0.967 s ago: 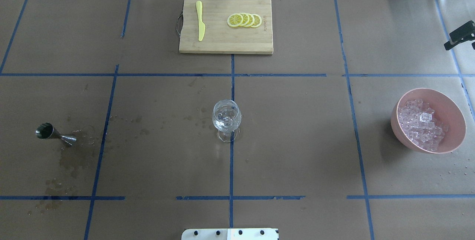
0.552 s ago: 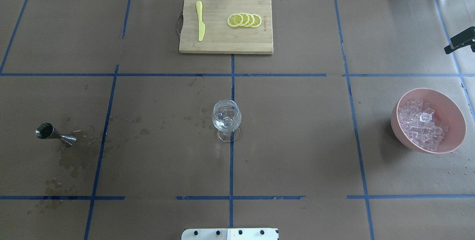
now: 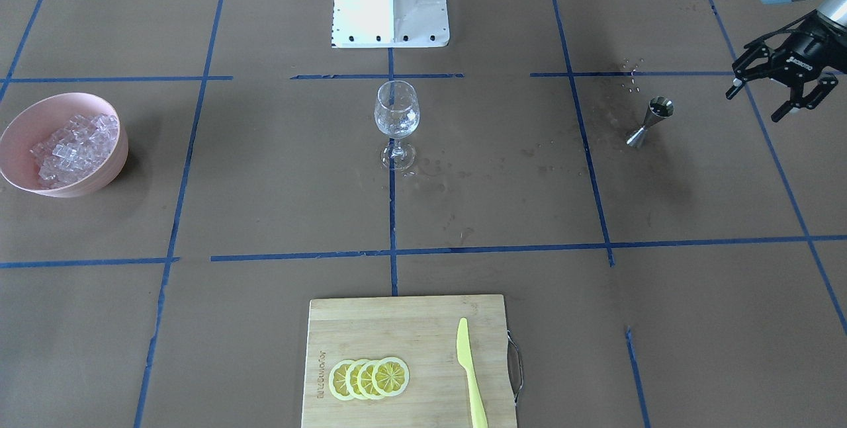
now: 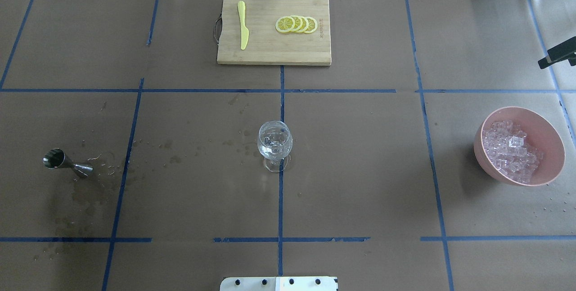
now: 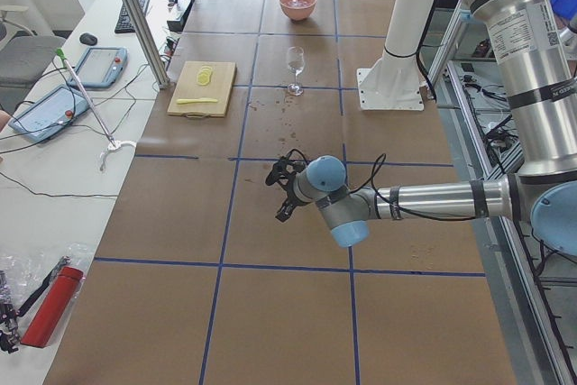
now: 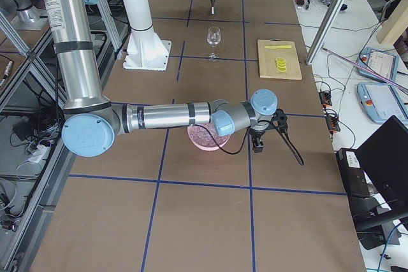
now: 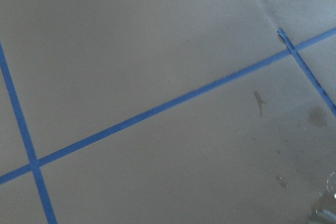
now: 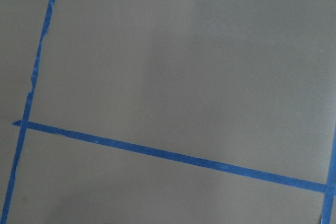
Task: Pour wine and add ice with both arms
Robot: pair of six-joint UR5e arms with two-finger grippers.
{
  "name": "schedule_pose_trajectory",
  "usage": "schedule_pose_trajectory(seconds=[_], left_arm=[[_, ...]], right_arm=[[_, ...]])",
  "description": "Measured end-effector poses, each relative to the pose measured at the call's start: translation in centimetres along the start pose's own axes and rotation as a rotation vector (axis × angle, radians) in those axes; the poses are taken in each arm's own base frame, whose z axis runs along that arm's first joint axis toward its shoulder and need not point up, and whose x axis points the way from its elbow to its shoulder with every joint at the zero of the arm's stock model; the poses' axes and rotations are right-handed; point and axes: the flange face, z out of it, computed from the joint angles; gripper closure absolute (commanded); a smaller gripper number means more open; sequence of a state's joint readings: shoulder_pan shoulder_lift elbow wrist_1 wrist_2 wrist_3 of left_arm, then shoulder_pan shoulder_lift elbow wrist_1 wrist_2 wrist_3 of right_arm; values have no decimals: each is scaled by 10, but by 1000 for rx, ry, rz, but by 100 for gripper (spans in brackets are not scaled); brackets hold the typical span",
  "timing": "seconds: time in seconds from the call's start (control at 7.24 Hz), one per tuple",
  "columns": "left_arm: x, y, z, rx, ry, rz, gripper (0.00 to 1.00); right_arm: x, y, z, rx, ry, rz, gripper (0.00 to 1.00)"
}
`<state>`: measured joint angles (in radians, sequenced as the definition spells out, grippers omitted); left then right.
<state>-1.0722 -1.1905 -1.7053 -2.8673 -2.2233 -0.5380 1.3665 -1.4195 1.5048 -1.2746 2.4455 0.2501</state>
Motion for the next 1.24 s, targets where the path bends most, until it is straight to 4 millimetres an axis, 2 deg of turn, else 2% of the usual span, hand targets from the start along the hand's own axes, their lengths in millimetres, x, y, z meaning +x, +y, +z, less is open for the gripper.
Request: schedule_pose_trajectory(seconds=[0.14, 0.28, 0.41, 0.97, 1.1, 1.24], left_arm=[[11, 19, -6, 21, 46, 4, 2], [20, 28, -4, 32, 62, -3, 2], [29, 34, 7, 40, 54, -19, 2], [92, 61, 76, 78, 4, -189, 2], [113, 68, 91, 128, -15, -242, 2], [125, 70, 98, 185, -33, -274, 6]], right_arm=[[-3, 2, -2, 3, -4, -2, 0], [-5, 2, -4, 6, -9, -4, 0], [-7, 3, -5, 7, -13, -7, 0], [-12, 3, -8, 12, -25, -18, 0], [-15, 3, -10, 16, -26, -24, 0], [-16, 3, -11, 18, -27, -27, 0]])
